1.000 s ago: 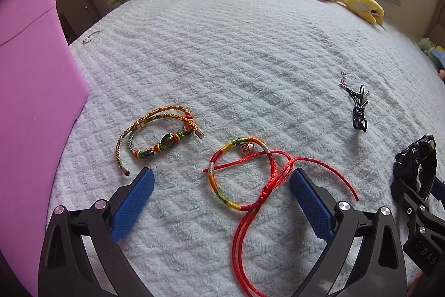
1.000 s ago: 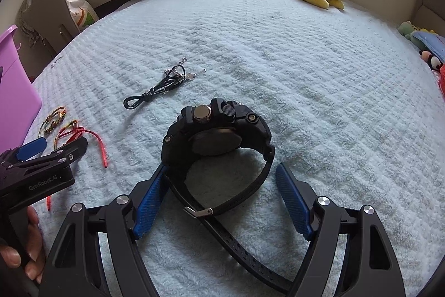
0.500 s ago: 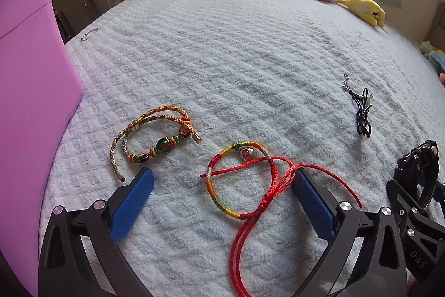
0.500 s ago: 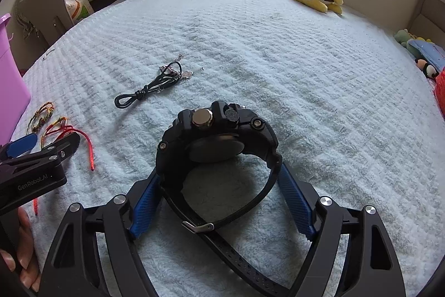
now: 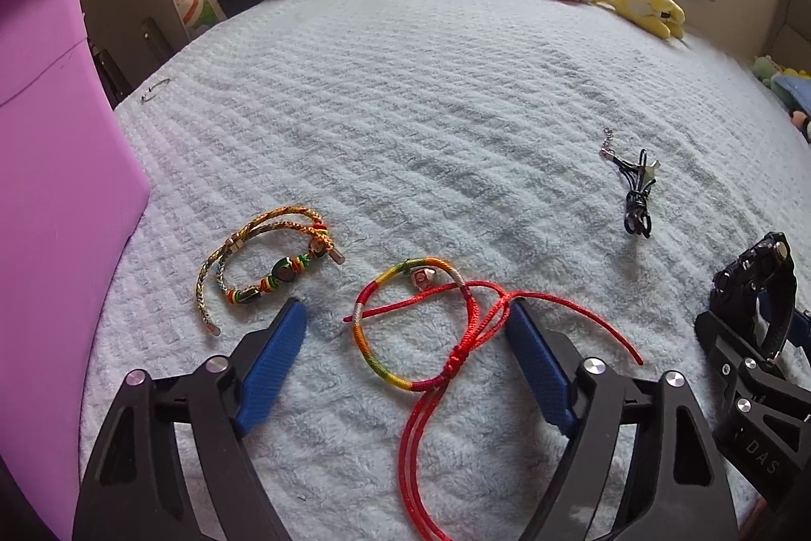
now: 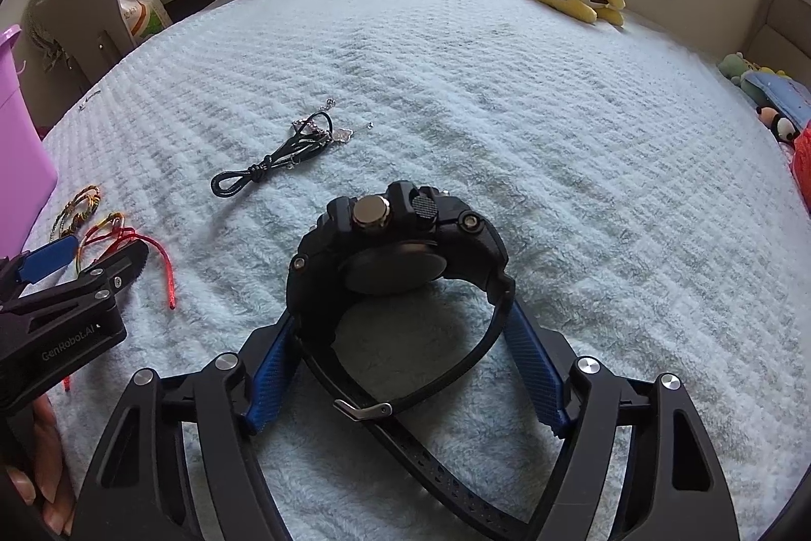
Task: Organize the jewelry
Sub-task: 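Close right tool on black watch while left tool closes on red cord bracelet, then carry the black watch and red cord bracelet over the pink tub with both tools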
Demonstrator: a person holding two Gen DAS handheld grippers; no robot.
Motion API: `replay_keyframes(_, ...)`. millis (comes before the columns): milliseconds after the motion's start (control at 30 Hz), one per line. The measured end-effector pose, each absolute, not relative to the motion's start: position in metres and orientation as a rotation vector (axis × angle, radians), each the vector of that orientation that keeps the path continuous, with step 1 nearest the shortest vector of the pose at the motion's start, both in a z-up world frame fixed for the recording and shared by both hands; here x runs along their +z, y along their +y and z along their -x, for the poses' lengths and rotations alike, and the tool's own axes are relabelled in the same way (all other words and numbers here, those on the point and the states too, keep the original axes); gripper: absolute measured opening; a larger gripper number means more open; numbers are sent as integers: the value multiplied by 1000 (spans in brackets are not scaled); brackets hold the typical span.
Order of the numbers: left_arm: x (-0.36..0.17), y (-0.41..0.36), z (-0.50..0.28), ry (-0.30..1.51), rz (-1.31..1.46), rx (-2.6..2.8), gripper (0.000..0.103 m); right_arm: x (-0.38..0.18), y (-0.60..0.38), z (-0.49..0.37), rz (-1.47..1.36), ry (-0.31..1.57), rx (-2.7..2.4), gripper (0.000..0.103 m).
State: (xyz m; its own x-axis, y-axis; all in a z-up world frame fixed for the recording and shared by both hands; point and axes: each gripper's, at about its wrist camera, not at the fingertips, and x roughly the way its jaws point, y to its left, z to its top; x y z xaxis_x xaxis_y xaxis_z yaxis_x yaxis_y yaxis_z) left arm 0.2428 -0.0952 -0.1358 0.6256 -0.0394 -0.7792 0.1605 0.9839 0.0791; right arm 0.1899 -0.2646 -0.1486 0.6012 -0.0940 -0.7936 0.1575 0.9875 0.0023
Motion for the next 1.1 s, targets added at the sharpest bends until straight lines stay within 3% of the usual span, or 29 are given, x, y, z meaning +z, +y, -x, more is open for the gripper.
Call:
replay_keyframes(100,-134,-103,-237,870,-185,-135,59,-147,-264,-189,-74,911,-142,65)
replay_keyframes(333,-130,-107,-231,870,-184,-170,23,-142,-266,-184,-104,903,-127,64)
replay_keyframes(500,-127,-102,-223,885,-153,-157,7,-137,-265,-173,-113,888,-107,64)
replay_keyframes(1100,-86,-68,-150,893,-82,-203,7,-109,-236,-109,-146,873,-61,64)
